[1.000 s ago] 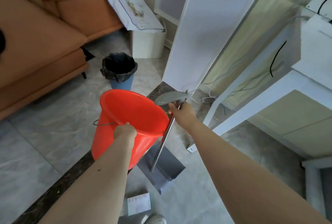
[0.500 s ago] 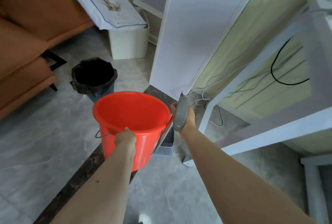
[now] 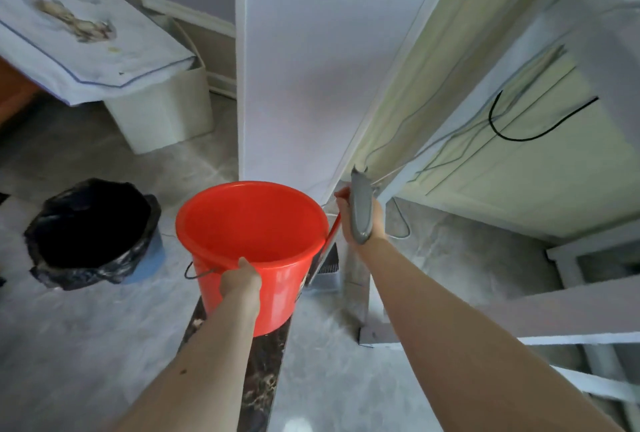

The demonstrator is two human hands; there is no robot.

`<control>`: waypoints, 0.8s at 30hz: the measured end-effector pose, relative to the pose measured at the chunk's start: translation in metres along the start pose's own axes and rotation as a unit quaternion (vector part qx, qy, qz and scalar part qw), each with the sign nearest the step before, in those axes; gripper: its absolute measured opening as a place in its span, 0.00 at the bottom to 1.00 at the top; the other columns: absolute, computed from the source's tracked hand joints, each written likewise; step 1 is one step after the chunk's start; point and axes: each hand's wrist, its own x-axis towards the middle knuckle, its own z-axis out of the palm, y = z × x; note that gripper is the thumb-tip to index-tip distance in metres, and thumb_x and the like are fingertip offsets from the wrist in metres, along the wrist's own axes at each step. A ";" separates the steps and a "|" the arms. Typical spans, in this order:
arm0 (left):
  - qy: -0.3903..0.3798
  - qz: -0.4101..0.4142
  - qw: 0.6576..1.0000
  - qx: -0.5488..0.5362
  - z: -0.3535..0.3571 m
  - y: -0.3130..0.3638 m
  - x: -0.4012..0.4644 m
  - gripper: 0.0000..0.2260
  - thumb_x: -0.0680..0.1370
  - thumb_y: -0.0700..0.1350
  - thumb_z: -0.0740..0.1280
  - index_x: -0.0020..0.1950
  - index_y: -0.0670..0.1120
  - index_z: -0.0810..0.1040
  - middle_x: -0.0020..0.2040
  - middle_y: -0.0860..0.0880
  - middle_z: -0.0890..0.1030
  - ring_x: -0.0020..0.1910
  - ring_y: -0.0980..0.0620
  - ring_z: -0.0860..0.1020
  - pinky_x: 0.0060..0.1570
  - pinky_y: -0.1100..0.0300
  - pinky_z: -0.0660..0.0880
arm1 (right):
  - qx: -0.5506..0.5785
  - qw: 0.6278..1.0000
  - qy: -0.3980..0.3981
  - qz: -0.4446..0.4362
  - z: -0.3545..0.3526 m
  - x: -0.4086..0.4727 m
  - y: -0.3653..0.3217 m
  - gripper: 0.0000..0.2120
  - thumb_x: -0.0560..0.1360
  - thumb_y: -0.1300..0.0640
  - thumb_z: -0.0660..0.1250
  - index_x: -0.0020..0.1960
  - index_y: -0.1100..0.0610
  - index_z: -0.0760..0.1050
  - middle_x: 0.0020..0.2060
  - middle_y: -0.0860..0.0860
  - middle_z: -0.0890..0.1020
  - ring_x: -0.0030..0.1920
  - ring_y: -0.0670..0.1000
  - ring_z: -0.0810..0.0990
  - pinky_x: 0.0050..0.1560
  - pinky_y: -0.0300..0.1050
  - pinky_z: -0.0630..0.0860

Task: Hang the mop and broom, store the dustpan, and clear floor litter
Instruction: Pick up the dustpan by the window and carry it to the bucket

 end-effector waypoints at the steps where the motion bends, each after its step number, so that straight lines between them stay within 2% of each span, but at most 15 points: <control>1: -0.005 0.006 1.000 0.000 0.004 0.005 0.005 0.23 0.81 0.51 0.56 0.66 0.33 0.68 0.60 0.33 0.77 0.59 0.36 0.78 0.61 0.44 0.75 | -0.040 0.998 0.013 -0.037 0.000 0.010 0.000 0.11 0.79 0.66 0.58 0.40 0.57 0.72 0.36 0.51 0.75 0.28 0.38 0.78 0.30 0.24 0.72; 2: -0.009 0.011 1.000 0.003 0.009 0.010 0.013 0.23 0.81 0.51 0.56 0.66 0.33 0.68 0.60 0.33 0.77 0.59 0.35 0.77 0.61 0.44 0.75 | -0.086 0.993 0.026 -0.080 0.000 0.021 -0.001 0.10 0.77 0.68 0.60 0.40 0.57 0.72 0.39 0.52 0.76 0.34 0.43 0.79 0.37 0.27 0.74; 4: -0.011 0.022 1.000 0.004 0.019 0.019 0.026 0.23 0.81 0.50 0.56 0.67 0.34 0.68 0.61 0.33 0.76 0.60 0.35 0.77 0.62 0.44 0.74 | -0.134 0.979 0.051 -0.143 0.001 0.041 -0.001 0.13 0.75 0.69 0.63 0.38 0.53 0.71 0.42 0.53 0.77 0.45 0.51 0.77 0.50 0.43 0.75; 6: -0.015 0.029 0.999 0.004 0.027 0.027 0.039 0.23 0.81 0.50 0.56 0.68 0.34 0.67 0.62 0.33 0.75 0.60 0.36 0.76 0.63 0.44 0.74 | -0.128 0.976 0.076 -0.160 0.004 0.056 -0.003 0.17 0.74 0.68 0.64 0.36 0.47 0.70 0.43 0.53 0.79 0.49 0.55 0.79 0.55 0.51 0.75; 8: -0.011 0.033 0.999 0.010 0.035 0.036 0.051 0.23 0.81 0.51 0.56 0.67 0.33 0.67 0.61 0.33 0.75 0.60 0.36 0.77 0.62 0.44 0.74 | -0.103 0.976 0.101 -0.164 0.011 0.068 -0.004 0.18 0.73 0.68 0.64 0.34 0.46 0.70 0.41 0.52 0.79 0.48 0.55 0.80 0.54 0.51 0.76; 10: -0.011 0.034 0.999 0.009 0.043 0.041 0.057 0.23 0.81 0.51 0.56 0.67 0.34 0.67 0.60 0.33 0.76 0.60 0.35 0.77 0.62 0.44 0.74 | -0.079 0.975 0.126 -0.162 0.017 0.079 -0.004 0.18 0.72 0.68 0.65 0.33 0.46 0.69 0.35 0.46 0.78 0.41 0.50 0.78 0.48 0.47 0.75; 12: -0.014 0.032 0.999 0.009 0.048 0.044 0.062 0.23 0.81 0.51 0.57 0.68 0.35 0.67 0.60 0.33 0.77 0.61 0.35 0.77 0.62 0.44 0.74 | -0.073 0.977 0.146 -0.139 0.025 0.086 -0.005 0.16 0.73 0.66 0.65 0.34 0.48 0.69 0.33 0.43 0.75 0.40 0.48 0.75 0.46 0.43 0.72; 16: -0.008 0.039 0.999 0.015 0.054 0.053 0.070 0.23 0.81 0.52 0.57 0.69 0.36 0.66 0.62 0.33 0.76 0.62 0.34 0.76 0.63 0.43 0.73 | -0.042 0.981 0.183 -0.055 0.034 0.091 -0.006 0.03 0.77 0.59 0.64 0.45 0.53 0.73 0.42 0.50 0.76 0.47 0.51 0.76 0.50 0.45 0.73; 17: -0.005 0.043 0.999 0.015 0.055 0.055 0.072 0.23 0.81 0.51 0.57 0.70 0.37 0.66 0.61 0.33 0.76 0.61 0.34 0.76 0.63 0.43 0.74 | -0.044 0.981 0.186 -0.042 0.035 0.088 -0.008 0.02 0.78 0.57 0.64 0.50 0.53 0.75 0.44 0.52 0.77 0.48 0.52 0.77 0.51 0.43 0.72; 19: -0.002 0.045 0.999 0.018 0.055 0.057 0.073 0.23 0.80 0.51 0.58 0.70 0.39 0.65 0.60 0.34 0.77 0.60 0.35 0.77 0.62 0.44 0.74 | -0.076 0.980 0.185 -0.015 0.038 0.082 -0.008 0.13 0.79 0.53 0.62 0.62 0.54 0.73 0.54 0.55 0.79 0.57 0.54 0.78 0.56 0.43 0.72; 21: -0.008 0.040 0.999 0.019 0.053 0.058 0.074 0.23 0.80 0.52 0.58 0.69 0.37 0.66 0.59 0.34 0.77 0.59 0.35 0.78 0.62 0.44 0.75 | -0.147 0.972 0.181 0.019 0.042 0.075 -0.003 0.22 0.79 0.51 0.59 0.71 0.57 0.66 0.65 0.54 0.76 0.64 0.57 0.76 0.64 0.49 0.73; 24: -0.011 0.042 0.999 0.014 0.047 0.060 0.075 0.23 0.80 0.52 0.58 0.69 0.37 0.66 0.58 0.35 0.78 0.58 0.35 0.78 0.61 0.44 0.75 | -0.139 0.967 0.190 0.094 0.050 0.067 0.019 0.23 0.78 0.53 0.61 0.71 0.59 0.65 0.63 0.58 0.77 0.60 0.59 0.78 0.62 0.53 0.76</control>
